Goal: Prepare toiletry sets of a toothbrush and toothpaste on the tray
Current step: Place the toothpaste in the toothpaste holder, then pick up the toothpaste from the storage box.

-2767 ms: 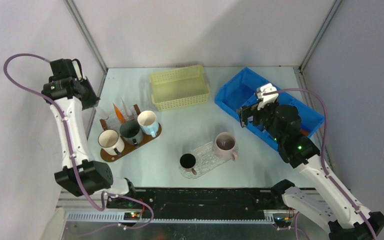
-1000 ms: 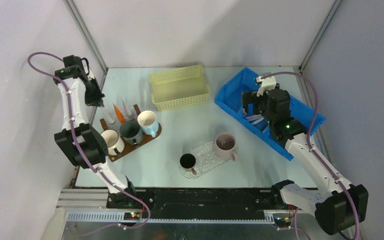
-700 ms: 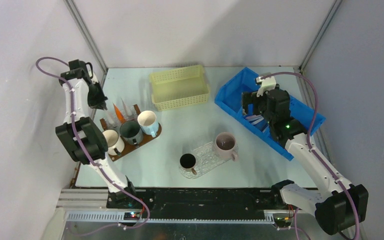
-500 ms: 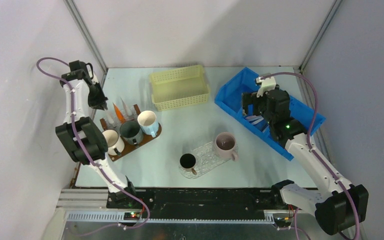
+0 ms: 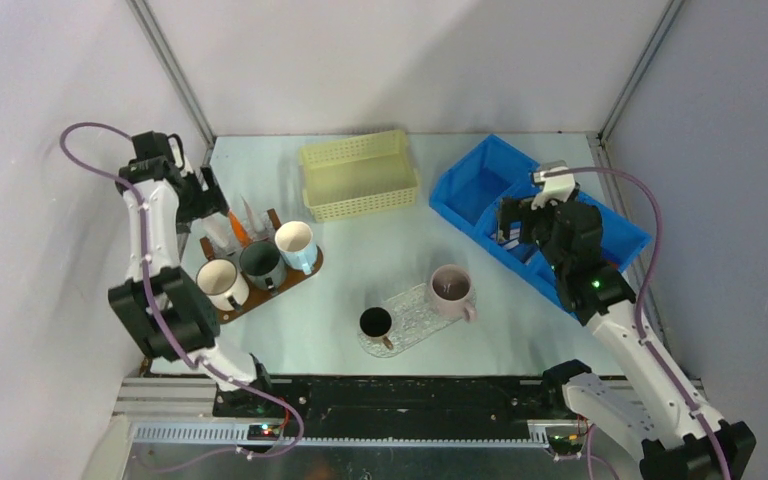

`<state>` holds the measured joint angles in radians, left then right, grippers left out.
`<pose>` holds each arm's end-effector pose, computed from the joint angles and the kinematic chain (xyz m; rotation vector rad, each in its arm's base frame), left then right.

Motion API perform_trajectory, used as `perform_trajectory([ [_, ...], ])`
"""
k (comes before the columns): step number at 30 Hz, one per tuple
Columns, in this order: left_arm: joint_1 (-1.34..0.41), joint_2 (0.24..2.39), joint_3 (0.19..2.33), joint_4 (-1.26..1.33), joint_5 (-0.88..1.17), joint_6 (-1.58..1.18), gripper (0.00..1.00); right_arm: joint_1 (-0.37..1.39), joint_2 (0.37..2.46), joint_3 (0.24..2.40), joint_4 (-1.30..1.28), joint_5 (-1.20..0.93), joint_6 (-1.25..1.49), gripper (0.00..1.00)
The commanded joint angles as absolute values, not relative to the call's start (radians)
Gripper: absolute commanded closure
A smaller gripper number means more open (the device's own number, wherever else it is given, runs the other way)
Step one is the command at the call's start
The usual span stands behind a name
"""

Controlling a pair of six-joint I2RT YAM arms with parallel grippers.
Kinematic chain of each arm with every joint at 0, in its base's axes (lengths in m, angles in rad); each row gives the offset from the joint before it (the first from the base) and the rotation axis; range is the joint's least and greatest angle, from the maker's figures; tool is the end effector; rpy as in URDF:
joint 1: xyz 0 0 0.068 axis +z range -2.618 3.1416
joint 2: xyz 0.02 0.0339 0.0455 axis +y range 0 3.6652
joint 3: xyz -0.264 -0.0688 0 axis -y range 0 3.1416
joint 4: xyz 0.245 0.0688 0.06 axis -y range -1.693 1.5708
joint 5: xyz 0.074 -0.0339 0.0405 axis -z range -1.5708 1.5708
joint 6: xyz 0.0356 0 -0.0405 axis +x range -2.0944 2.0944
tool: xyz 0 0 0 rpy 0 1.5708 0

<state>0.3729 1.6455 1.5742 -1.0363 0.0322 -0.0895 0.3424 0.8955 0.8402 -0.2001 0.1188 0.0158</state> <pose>0.3146 0.1218 0.3211 -0.6038 2.6093 0.0465 0.1980 0.0661 0.3383 -0.2140 1.8142 0.1443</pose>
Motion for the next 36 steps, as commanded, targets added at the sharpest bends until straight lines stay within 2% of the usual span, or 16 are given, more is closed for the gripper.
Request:
perform_trajectory([
  [1, 0.381, 1.429, 1.521, -0.894, 0.022, -0.163, 0.03, 0.329, 0.809, 0.773, -0.171, 0.211, 0.062, 0.0],
  [4, 0.355, 1.336, 1.511, -0.888, 0.033, -0.18, 0.01, 0.293, 0.777, 0.781, -0.246, 0.228, 0.123, 0.01],
  [9, 0.263, 1.178, 1.445, -0.822, -0.069, -0.198, 0.0, 0.233, 0.791, 0.782, -0.361, 0.276, 0.238, 0.01],
  [16, 0.038, 0.934, 1.293, -0.617, -0.095, -0.224, 0.0, 0.084, 0.843, 0.782, -0.465, 0.304, 0.424, 0.01],
  [22, -0.151, 0.814, 1.121, -0.389, -0.051, -0.277, 0.0, -0.005, 0.9, 0.781, -0.558, 0.377, 0.552, 0.05],
  [27, -0.28, 0.797, 0.994, -0.234, -0.03, -0.317, 0.0, -0.096, 0.987, 0.782, -0.604, 0.384, 0.652, 0.11],
  [36, -0.385, 0.873, 0.974, -0.191, 0.041, -0.379, 0.0, -0.124, 1.14, 0.783, -0.633, 0.421, 0.83, 0.29],
])
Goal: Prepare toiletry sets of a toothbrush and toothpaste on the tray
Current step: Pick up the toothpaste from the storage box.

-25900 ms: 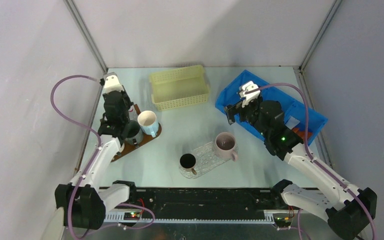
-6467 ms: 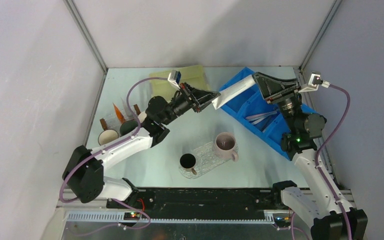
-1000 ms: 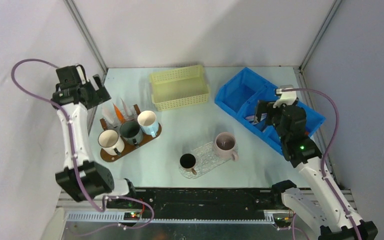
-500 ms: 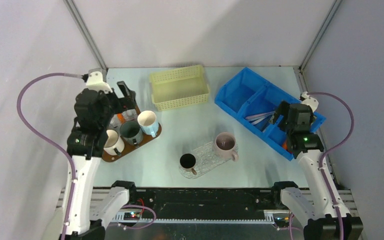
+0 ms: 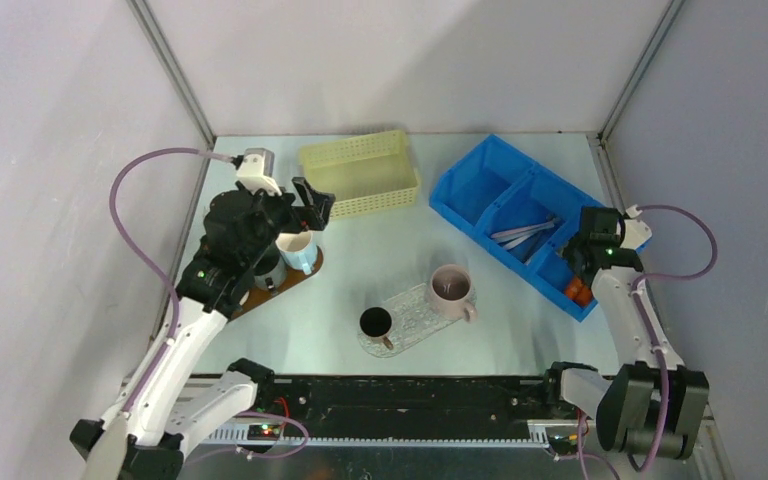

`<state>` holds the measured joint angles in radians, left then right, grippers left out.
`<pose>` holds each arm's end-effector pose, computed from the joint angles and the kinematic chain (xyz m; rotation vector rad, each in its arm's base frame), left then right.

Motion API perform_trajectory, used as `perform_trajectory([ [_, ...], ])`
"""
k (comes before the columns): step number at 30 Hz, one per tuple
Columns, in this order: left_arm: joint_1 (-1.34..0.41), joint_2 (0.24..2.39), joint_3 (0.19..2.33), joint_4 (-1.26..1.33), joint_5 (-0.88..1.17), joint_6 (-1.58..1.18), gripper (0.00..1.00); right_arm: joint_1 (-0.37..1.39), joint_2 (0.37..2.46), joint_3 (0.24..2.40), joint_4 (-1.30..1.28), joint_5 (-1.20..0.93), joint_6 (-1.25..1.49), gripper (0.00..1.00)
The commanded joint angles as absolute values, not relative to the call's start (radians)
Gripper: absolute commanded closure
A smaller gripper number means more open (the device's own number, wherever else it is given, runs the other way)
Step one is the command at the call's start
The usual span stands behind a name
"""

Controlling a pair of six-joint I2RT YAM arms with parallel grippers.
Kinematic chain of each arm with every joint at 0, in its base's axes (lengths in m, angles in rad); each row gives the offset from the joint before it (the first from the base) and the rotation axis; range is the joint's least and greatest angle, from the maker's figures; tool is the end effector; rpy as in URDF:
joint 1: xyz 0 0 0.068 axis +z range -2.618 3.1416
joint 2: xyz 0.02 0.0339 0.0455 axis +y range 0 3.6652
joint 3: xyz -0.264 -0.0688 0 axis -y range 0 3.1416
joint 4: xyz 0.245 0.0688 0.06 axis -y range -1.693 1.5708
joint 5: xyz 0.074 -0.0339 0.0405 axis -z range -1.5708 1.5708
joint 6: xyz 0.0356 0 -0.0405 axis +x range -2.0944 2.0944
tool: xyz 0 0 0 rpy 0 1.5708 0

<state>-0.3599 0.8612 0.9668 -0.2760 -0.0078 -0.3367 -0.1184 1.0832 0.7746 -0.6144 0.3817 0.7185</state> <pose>0.1810 -0.0678 0.3807 0.0147 1.7679 -0.5020 0.2095 -0.0383 0.2441 1.1217 2.1377 -0.2056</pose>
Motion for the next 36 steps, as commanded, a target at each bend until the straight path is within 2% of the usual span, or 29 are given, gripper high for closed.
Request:
perform_trajectory([
  [1, -0.387, 0.884, 0.981, -0.194, 0.049, -0.381, 0.0, -0.124, 1.153, 0.783, -0.639, 0.418, 0.856, 0.3],
  [12, -0.41, 0.876, 0.964, -0.193, 0.038, -0.35, 0.0, -0.124, 1.363, 0.784, -0.692, 0.423, 0.995, 0.37],
  [19, -0.424, 0.871, 0.956, -0.213, 0.012, -0.318, 0.0, -0.133, 1.467, 0.784, -0.632, 0.37, 0.989, 0.53],
  [22, -0.425, 0.872, 0.952, -0.212, 0.011, -0.316, 0.0, -0.137, 1.499, 0.781, -0.613, 0.364, 0.977, 0.57],
  [23, -0.425, 0.873, 0.951, -0.21, 0.014, -0.317, 0.0, -0.139, 1.503, 0.779, -0.607, 0.359, 0.972, 0.6],
  [25, -0.426, 0.876, 0.95, -0.207, 0.018, -0.321, 0.0, -0.145, 1.51, 0.778, -0.593, 0.355, 0.955, 0.73],
  [26, -0.427, 0.877, 0.95, -0.205, 0.021, -0.326, 0.0, -0.149, 1.509, 0.779, -0.588, 0.353, 0.952, 0.84],
  [28, -0.426, 0.879, 0.951, -0.198, 0.026, -0.332, 0.0, -0.154, 1.494, 0.778, -0.587, 0.348, 0.941, 0.96],
  [30, -0.427, 0.882, 0.954, -0.193, 0.034, -0.342, 0.0, -0.155, 1.462, 0.779, -0.588, 0.347, 0.924, 1.0],
  [36, -0.427, 0.903, 0.969, -0.18, 0.058, -0.362, 0.0, -0.155, 1.318, 0.779, -0.596, 0.326, 0.857, 1.0],
])
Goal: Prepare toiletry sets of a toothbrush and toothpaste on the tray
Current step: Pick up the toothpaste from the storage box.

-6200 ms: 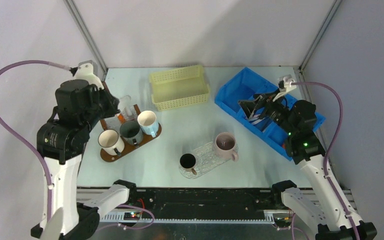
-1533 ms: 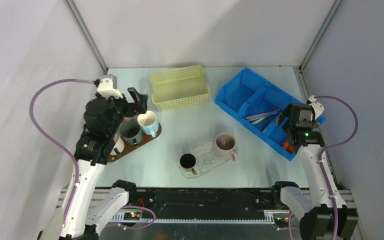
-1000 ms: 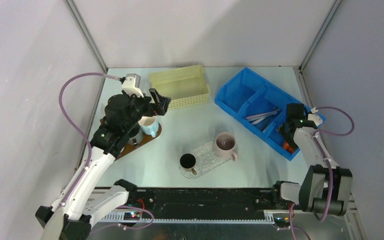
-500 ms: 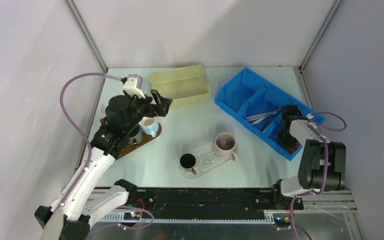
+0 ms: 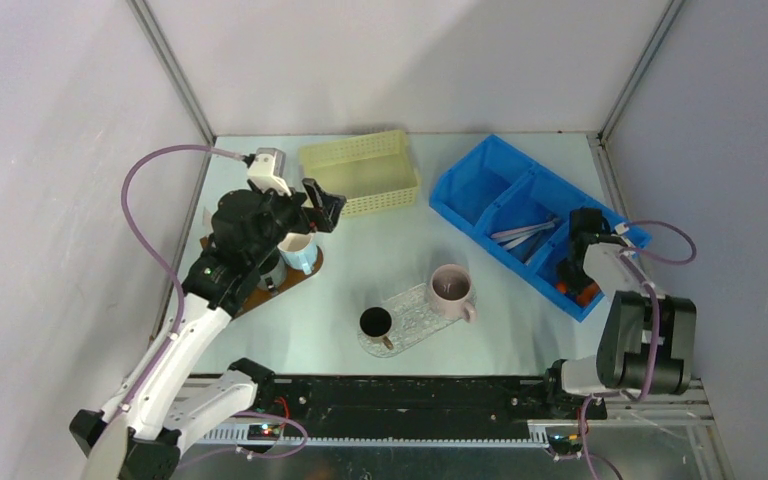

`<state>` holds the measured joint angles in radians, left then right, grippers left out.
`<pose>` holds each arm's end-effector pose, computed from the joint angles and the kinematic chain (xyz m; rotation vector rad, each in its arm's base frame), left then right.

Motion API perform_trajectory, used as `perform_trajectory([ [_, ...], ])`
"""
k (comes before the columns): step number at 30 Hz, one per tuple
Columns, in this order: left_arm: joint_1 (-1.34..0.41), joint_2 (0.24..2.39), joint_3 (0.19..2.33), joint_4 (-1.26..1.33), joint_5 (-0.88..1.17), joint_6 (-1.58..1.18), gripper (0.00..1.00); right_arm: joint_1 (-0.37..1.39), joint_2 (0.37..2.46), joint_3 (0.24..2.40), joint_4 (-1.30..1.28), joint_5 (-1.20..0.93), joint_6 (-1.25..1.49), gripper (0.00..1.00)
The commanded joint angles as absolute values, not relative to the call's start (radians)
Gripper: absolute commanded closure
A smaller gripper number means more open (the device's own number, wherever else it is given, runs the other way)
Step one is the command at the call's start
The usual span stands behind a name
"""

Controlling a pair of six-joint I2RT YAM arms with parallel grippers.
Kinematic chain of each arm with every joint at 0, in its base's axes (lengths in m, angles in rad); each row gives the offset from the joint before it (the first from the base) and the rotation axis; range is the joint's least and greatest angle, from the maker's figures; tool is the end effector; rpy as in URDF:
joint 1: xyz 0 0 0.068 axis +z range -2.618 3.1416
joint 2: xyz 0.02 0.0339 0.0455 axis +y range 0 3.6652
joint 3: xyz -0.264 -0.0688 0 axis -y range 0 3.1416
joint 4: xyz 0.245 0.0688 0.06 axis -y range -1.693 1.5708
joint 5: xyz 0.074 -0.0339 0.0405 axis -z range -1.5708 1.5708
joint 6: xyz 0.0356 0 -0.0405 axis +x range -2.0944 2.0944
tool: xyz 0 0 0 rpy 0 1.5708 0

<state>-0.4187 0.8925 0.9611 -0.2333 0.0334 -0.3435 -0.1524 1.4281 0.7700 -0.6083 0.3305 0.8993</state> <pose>0.1848 -0.0835 0.3777 0.0917 1.7695 -0.5859 0.2407 -0.0487 0.1697 1.4294 2.3240 -0.2709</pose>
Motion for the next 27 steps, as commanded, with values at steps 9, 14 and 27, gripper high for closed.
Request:
perform_trajectory([
  [9, -0.429, 0.948, 1.024, -0.17, 0.091, -0.384, 0.0, -0.155, 1.02, 0.784, -0.561, 0.25, 0.692, 1.0],
  [14, -0.428, 0.982, 1.066, -0.153, 0.119, -0.396, 0.0, -0.133, 0.849, 0.785, -0.467, 0.097, 0.547, 1.0],
  [27, -0.459, 1.015, 1.107, -0.04, 0.252, -0.4, 0.0, 0.088, 0.721, 0.783, -0.12, -0.497, 0.319, 1.0],
])
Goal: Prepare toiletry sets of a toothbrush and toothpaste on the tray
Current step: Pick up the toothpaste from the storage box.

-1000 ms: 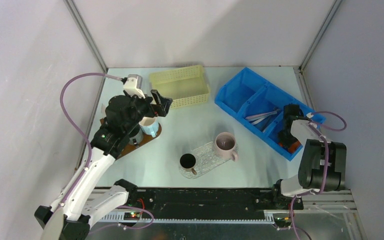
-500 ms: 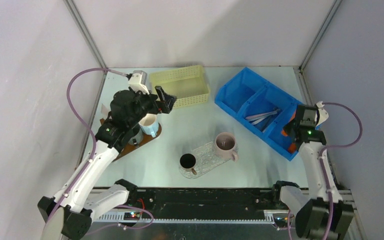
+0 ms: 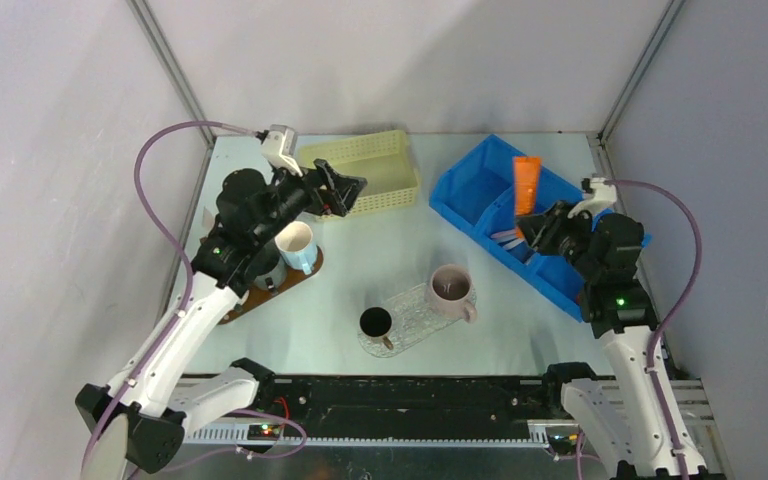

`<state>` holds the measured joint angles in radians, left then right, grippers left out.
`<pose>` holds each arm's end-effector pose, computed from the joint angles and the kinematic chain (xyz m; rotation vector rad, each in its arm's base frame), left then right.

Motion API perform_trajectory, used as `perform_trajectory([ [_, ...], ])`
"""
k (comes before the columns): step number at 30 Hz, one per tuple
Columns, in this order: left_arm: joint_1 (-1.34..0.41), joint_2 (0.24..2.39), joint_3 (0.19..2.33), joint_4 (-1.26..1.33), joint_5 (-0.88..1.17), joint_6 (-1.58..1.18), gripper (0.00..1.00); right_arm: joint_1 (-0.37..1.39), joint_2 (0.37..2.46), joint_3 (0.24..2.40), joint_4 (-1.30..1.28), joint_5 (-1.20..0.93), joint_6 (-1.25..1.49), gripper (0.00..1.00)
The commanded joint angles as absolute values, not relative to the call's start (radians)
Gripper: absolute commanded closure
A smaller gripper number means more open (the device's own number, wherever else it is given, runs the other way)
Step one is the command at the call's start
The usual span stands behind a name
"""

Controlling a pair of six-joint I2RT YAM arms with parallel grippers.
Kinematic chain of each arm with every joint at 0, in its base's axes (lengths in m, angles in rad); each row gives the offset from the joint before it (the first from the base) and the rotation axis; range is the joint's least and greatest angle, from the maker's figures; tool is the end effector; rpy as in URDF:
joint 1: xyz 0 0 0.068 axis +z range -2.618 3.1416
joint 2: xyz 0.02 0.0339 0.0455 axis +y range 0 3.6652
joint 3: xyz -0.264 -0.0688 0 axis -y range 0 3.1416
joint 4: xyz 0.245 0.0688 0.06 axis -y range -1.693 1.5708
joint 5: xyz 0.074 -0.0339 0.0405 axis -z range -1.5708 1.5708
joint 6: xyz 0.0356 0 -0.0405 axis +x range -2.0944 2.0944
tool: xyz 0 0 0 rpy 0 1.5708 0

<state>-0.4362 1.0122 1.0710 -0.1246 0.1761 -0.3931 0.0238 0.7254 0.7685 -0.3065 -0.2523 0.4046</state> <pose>0.2058 -0.1028 0.4045 0.1758 1.6842 -0.7729 0.1691 0.0129 0.3309 0.1736 1.8504 0.5305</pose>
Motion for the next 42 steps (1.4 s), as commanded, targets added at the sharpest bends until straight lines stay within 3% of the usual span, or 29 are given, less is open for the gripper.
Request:
perform_trajectory([
  [1, -0.464, 1.015, 1.104, -0.031, 0.258, -0.396, 0.0, 0.116, 0.727, 0.783, -0.089, -0.521, 0.315, 1.0],
  [9, -0.545, 1.044, 1.107, 0.092, 0.369, -0.391, 0.01, 0.263, 0.783, 0.784, 0.075, -0.719, 0.289, 1.0],
  [19, -0.679, 1.157, 1.196, 0.159, 0.418, -0.427, 0.07, 0.383, 0.835, 0.794, 0.076, -0.728, 0.213, 1.0],
  [29, -0.754, 1.252, 1.333, -0.025, 0.456, -0.355, 0.27, 0.41, 0.829, 0.795, 0.024, -0.749, 0.16, 1.0],
  [39, -0.76, 1.306, 1.463, -0.314, 0.532, -0.276, 0.64, 0.433, 0.807, 0.795, -0.065, -0.734, 0.092, 1.0],
  [42, -0.76, 1.309, 1.471, -0.344, 0.56, -0.273, 0.7, 0.448, 0.801, 0.795, -0.089, -0.717, 0.077, 1.0],
])
